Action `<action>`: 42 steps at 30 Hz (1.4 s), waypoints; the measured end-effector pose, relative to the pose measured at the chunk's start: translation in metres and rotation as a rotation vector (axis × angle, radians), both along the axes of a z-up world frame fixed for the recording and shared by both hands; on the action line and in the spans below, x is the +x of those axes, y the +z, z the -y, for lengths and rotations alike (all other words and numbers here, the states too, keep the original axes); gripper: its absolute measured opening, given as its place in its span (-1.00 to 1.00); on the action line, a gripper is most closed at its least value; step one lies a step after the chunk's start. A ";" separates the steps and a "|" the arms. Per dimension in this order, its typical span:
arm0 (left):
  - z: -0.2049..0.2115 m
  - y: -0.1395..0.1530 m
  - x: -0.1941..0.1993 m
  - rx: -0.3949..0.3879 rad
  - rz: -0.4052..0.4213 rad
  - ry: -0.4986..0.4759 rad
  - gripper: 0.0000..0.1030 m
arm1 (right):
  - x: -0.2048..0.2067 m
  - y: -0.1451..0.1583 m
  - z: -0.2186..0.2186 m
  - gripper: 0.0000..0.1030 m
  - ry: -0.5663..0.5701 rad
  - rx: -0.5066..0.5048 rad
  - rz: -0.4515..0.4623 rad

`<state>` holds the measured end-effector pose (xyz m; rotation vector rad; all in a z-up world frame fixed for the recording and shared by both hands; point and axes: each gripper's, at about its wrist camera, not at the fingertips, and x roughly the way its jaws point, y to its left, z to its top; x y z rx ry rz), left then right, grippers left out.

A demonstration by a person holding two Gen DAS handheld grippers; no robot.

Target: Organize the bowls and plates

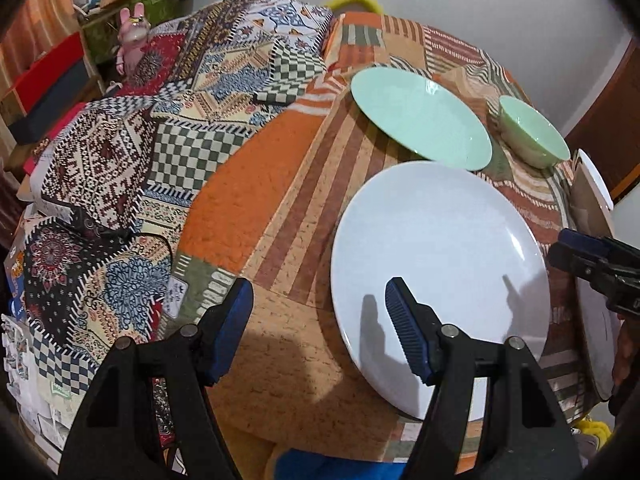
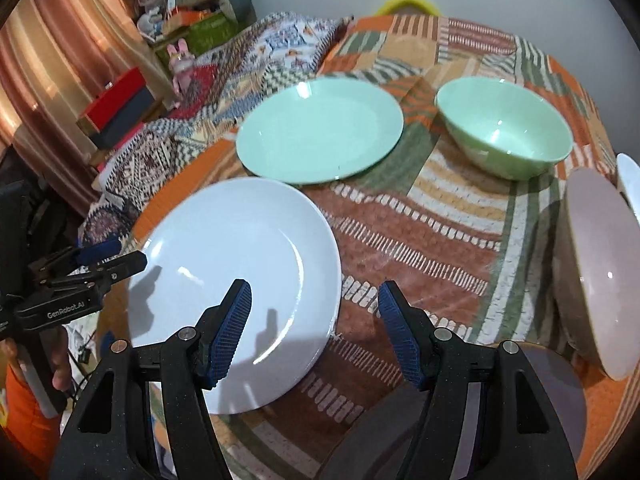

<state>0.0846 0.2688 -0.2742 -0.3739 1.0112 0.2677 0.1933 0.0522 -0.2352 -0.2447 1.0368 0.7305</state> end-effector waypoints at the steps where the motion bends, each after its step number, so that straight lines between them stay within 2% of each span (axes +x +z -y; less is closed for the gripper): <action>1: 0.000 -0.002 0.001 -0.009 -0.001 -0.004 0.33 | 0.002 -0.002 -0.001 0.15 0.000 -0.006 -0.012; 4: -0.003 -0.008 0.004 -0.038 0.003 -0.008 0.33 | 0.006 -0.009 -0.004 0.06 0.007 -0.024 -0.050; 7: -0.005 -0.014 0.007 -0.059 -0.005 -0.015 0.28 | 0.008 -0.013 -0.006 -0.02 0.009 -0.043 -0.050; 11: -0.005 -0.020 0.010 -0.086 -0.006 -0.031 0.03 | 0.012 -0.020 -0.008 -0.12 0.012 -0.060 -0.066; 16: -0.006 -0.021 0.010 -0.131 0.015 -0.042 -0.19 | 0.013 -0.024 -0.009 -0.37 0.020 -0.089 -0.067; 18: -0.005 -0.020 0.010 -0.140 0.021 -0.055 -0.33 | 0.013 -0.025 -0.010 -0.40 0.024 -0.087 -0.076; 21: -0.001 -0.018 0.011 -0.132 0.024 -0.075 -0.45 | 0.015 -0.027 -0.012 -0.58 0.037 -0.071 -0.100; 24: 0.004 -0.017 0.011 -0.107 0.019 -0.083 -0.45 | 0.013 -0.027 -0.015 -0.58 0.038 -0.070 -0.100; 28: 0.004 -0.015 0.011 -0.115 0.004 -0.076 -0.46 | 0.013 -0.026 -0.013 -0.62 0.029 -0.056 -0.105; 33: 0.012 -0.006 0.005 -0.070 0.009 -0.081 -0.46 | 0.011 -0.024 -0.011 -0.62 0.020 -0.047 -0.101; 42: 0.020 0.021 0.002 -0.032 0.053 -0.075 -0.46 | 0.004 0.000 -0.003 -0.62 0.004 0.007 -0.033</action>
